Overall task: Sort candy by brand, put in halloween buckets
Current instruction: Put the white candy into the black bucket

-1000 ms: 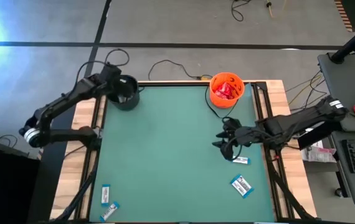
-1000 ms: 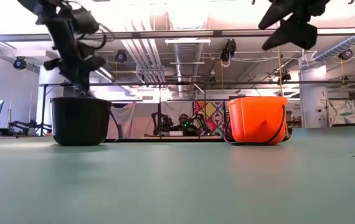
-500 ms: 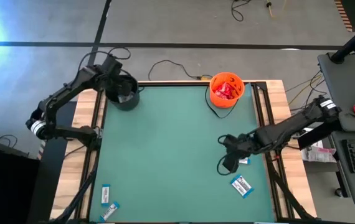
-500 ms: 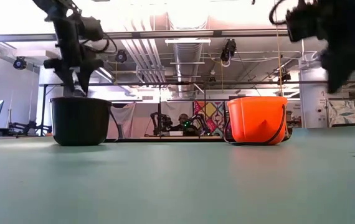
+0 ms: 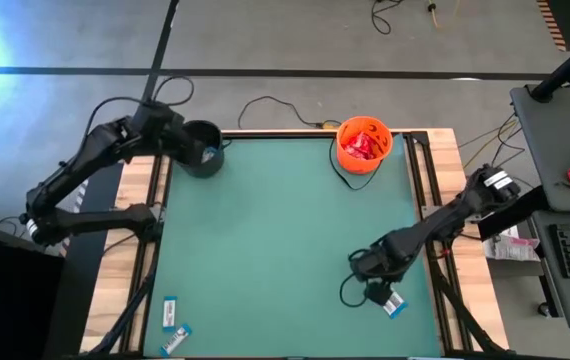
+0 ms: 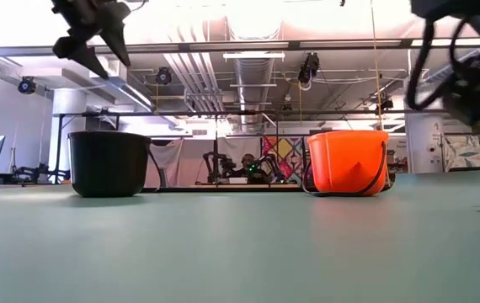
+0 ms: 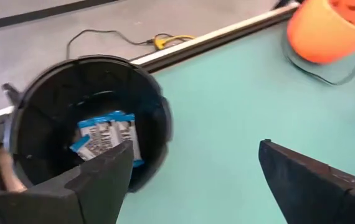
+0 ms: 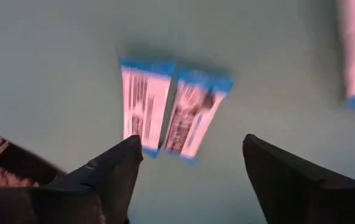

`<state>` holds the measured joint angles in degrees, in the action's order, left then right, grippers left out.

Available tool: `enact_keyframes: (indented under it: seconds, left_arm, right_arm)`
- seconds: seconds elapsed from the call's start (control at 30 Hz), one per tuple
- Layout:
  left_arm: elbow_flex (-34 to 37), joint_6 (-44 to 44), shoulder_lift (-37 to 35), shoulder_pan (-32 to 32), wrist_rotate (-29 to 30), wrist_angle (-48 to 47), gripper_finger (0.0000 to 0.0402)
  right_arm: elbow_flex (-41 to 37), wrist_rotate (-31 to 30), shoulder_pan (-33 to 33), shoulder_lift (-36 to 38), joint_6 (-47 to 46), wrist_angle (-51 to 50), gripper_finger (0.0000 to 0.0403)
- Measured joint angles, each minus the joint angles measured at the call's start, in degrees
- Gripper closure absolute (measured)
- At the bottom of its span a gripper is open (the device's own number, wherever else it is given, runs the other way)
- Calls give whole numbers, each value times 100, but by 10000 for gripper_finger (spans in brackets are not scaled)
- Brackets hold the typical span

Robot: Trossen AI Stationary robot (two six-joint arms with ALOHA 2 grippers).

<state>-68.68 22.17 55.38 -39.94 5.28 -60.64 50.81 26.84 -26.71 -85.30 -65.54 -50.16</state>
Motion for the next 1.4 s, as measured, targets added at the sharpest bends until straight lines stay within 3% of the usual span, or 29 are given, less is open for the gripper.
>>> enact_keyframes:
  seconds: [0.2, 0.6, 0.9, 1.2, 1.4]
  left_arm:
    - [251, 131, -256, 454, 0, 2, 70]
    - [347, 219, -299, 537, 13, -46, 70]
    - [347, 327, -299, 868, 13, -35, 70]
    - [347, 613, -571, 1353, 109, 230, 70]
    - [347, 925, -946, 1477, 330, 211, 70]
  right_arm:
    - [63, 211, -346, -378, -528, 401, 113]
    - [76, 184, -467, -1023, -1236, 1136, 182]
    - [68, -1275, -67, -1013, -1404, 1476, 226]
    - [101, -2511, 569, -930, -579, 2494, 260]
    - [736, -3098, 190, -227, 265, 1723, 264]
